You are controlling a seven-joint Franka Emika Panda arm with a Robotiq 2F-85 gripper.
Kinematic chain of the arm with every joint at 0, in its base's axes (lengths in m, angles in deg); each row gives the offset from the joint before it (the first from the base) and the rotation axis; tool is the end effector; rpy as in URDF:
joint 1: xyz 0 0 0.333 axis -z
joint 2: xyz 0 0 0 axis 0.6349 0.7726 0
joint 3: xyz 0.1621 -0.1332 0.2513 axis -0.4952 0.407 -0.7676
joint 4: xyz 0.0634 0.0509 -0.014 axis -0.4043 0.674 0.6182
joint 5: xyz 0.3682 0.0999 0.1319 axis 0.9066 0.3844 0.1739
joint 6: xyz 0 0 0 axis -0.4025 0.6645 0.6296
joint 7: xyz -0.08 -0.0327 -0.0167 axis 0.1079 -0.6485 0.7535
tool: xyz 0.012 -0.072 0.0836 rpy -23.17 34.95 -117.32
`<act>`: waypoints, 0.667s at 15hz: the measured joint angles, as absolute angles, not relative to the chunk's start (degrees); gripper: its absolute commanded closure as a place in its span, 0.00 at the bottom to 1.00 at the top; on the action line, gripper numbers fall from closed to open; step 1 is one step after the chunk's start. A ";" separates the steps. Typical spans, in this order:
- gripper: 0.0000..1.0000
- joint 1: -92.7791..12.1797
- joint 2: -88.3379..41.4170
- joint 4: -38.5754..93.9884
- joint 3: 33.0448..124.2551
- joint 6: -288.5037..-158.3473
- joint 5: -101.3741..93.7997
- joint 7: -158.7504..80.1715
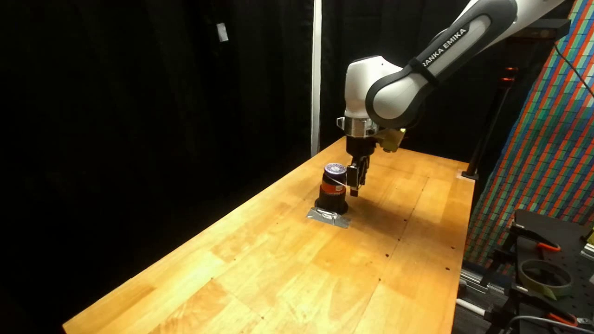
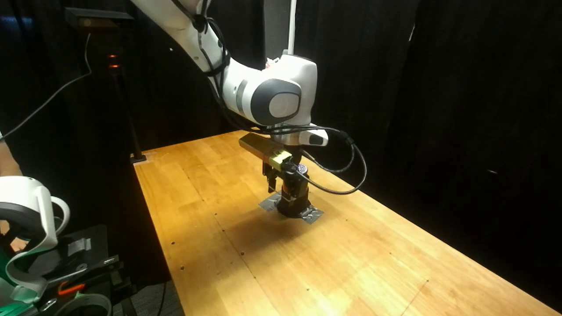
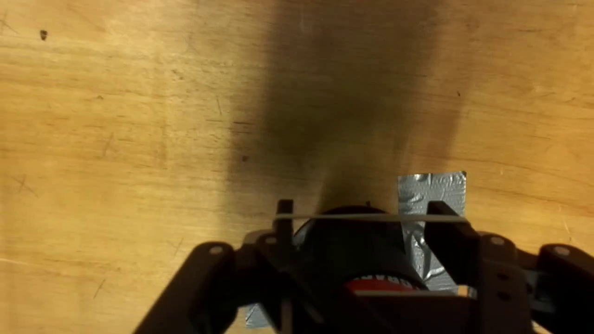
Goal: Put the rubber band on the cup
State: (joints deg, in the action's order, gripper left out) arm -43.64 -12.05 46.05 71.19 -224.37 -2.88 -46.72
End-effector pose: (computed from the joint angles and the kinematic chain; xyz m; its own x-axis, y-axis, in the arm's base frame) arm 0.6251 0.0828 0.2268 0.9779 0.2025 -0.0527 0.2024 -0.9793 -0.0079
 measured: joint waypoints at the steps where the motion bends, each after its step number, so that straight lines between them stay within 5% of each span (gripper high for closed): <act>1: 0.62 -43.46 -13.15 47.70 71.11 -225.53 -2.81 -47.25; 5: 0.91 -42.63 -17.29 55.29 70.85 -233.21 -2.47 -49.08; 10: 0.93 -41.80 -20.10 64.51 70.58 -248.45 -2.00 -50.01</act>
State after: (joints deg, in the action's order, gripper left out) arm -41.80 -20.10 64.51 70.58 -248.45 -2.00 -50.01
